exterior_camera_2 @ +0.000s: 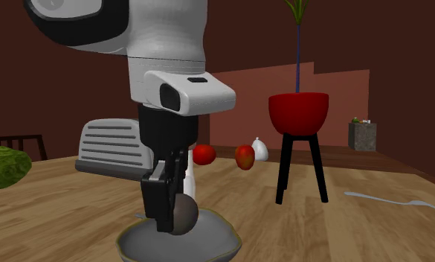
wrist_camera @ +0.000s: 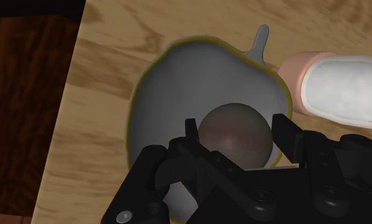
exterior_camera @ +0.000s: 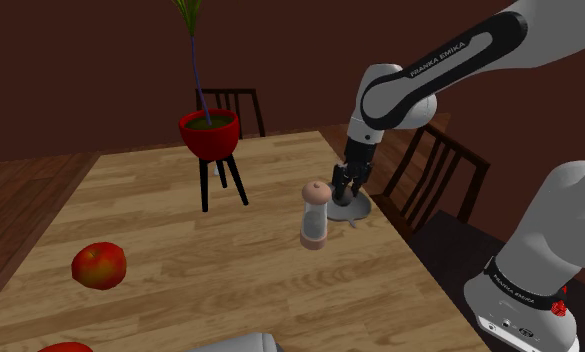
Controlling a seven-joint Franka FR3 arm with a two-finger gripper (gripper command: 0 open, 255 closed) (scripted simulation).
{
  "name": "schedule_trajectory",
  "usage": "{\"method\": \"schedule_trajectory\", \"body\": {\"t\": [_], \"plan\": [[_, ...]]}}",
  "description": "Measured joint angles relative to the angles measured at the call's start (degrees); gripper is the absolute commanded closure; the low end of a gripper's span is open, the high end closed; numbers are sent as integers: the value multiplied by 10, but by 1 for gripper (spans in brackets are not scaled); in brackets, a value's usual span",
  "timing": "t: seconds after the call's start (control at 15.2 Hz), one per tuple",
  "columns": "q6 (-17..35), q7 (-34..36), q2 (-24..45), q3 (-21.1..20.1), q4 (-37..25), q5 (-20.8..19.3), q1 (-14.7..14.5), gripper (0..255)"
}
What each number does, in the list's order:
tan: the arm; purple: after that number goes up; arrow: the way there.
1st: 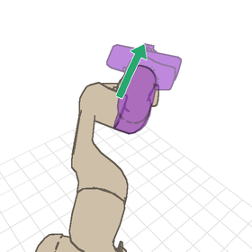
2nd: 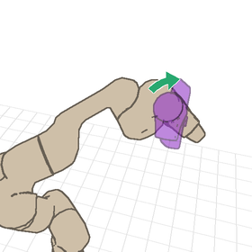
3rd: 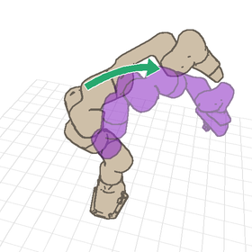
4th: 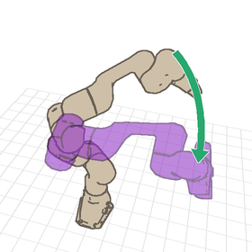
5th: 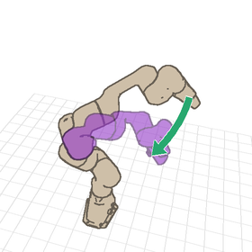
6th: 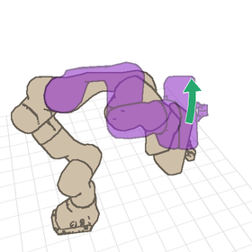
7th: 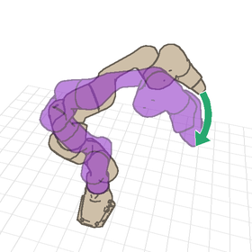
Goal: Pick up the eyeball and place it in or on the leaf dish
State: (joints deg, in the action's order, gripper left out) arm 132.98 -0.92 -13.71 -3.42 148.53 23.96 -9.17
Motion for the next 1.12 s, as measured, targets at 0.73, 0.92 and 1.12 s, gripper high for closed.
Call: {"method": "schedule_trajectory", "body": {"t": [0.73, 0.92, 1.12], "plan": [[-65, 11, -40, 10, -25, -24, 13, 0], [-79, 14, -46, 12, -32, -28, 15, 0], [-81, 14, -47, 12, -32, -29, 16, 0]]}}
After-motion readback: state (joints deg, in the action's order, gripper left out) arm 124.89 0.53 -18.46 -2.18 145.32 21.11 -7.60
